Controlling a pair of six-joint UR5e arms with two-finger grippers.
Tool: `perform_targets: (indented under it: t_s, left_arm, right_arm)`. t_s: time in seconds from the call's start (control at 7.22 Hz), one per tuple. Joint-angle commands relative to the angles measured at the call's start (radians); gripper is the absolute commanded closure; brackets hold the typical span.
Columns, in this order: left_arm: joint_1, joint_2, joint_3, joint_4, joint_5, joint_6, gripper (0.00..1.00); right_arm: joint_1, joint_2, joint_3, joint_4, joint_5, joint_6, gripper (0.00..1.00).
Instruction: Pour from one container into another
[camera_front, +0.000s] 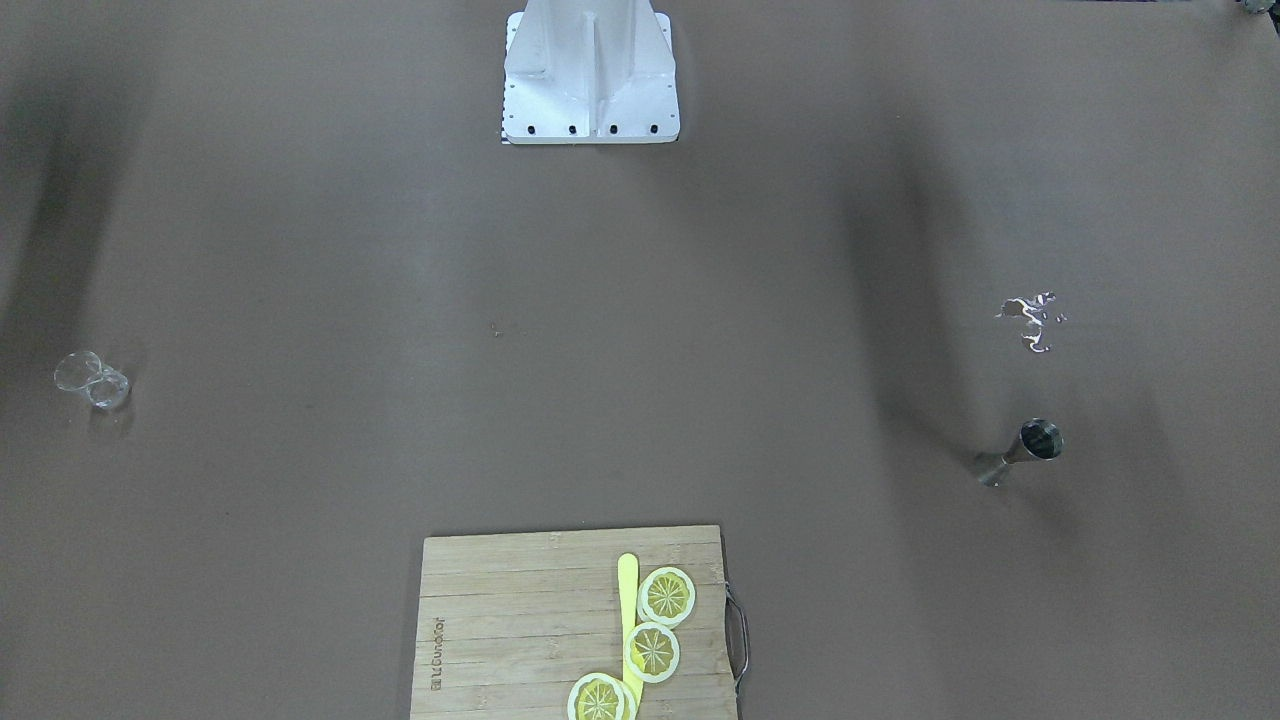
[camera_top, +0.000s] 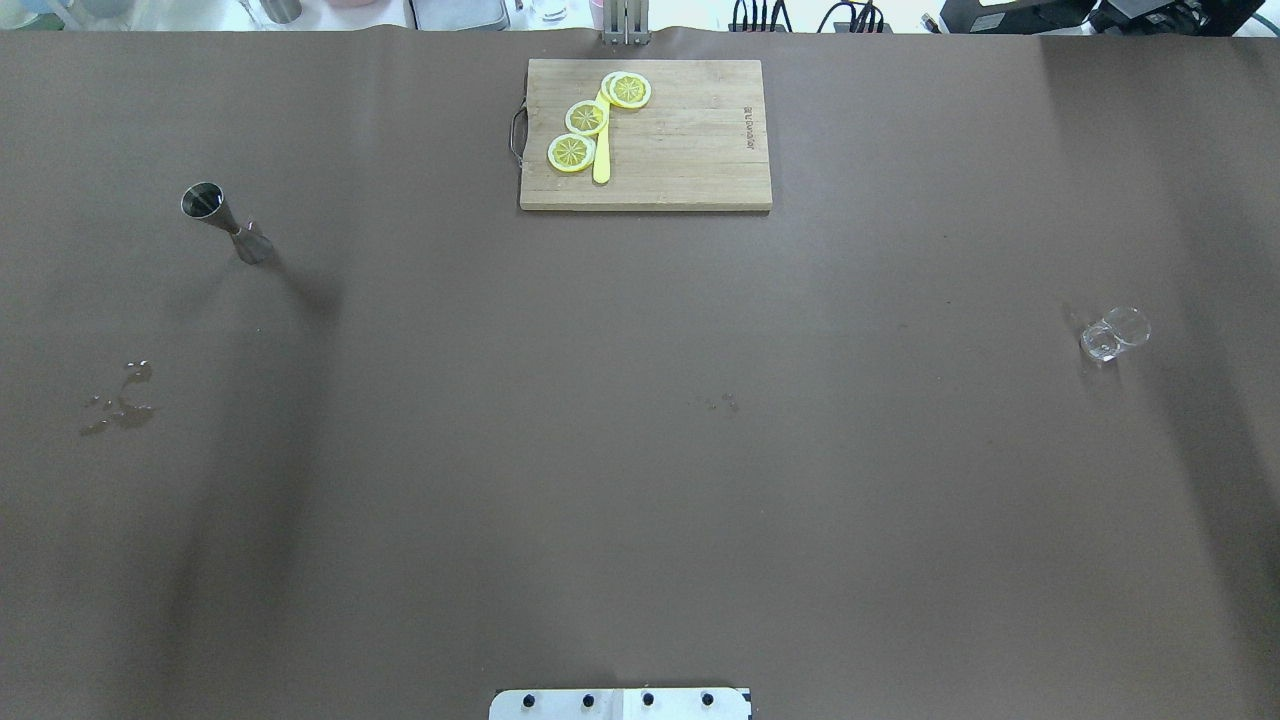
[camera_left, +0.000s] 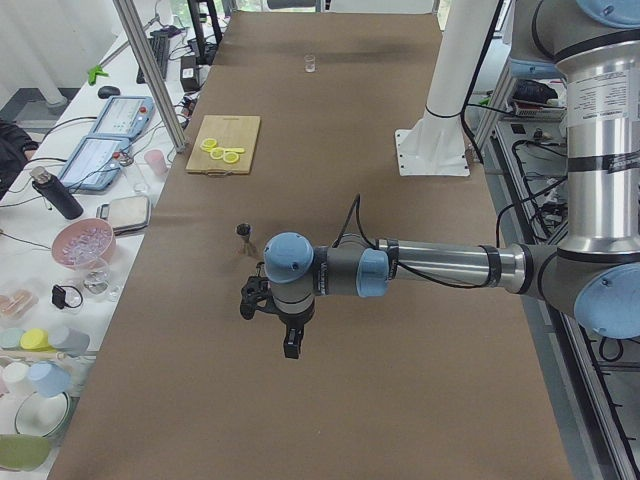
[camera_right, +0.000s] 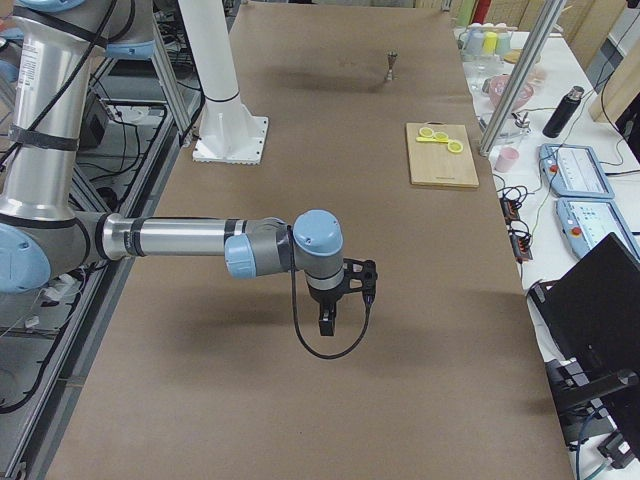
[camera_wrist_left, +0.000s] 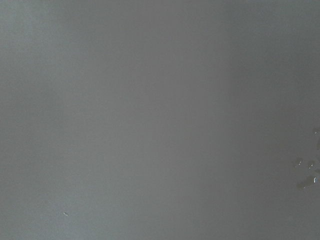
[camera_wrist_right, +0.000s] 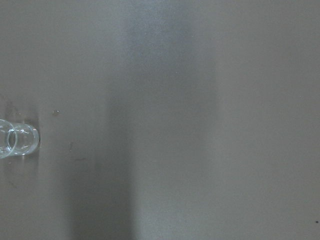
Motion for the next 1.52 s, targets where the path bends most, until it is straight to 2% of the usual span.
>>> perform_targets:
  t_s: [0.0,0.55,1.39]
  left_arm:
    - [0.0,0.007,0.004,0.003,0.0,-0.002,0.01]
    - [0.002,0.007,0.052,0.001,0.0,0.0,0.01]
    - [0.002,-0.007,0.041,0.001,-0.002,-0.002,0.01]
  right_arm:
    - [-0.003,-0.001,-0.001,-0.002,-0.01,0.0,0.0]
    - [-0.01,0.002,-0.018,-0.003,-0.025,0.002,0.0]
    - [-0.01,0.005,-0.009,0.005,-0.004,0.003,0.0]
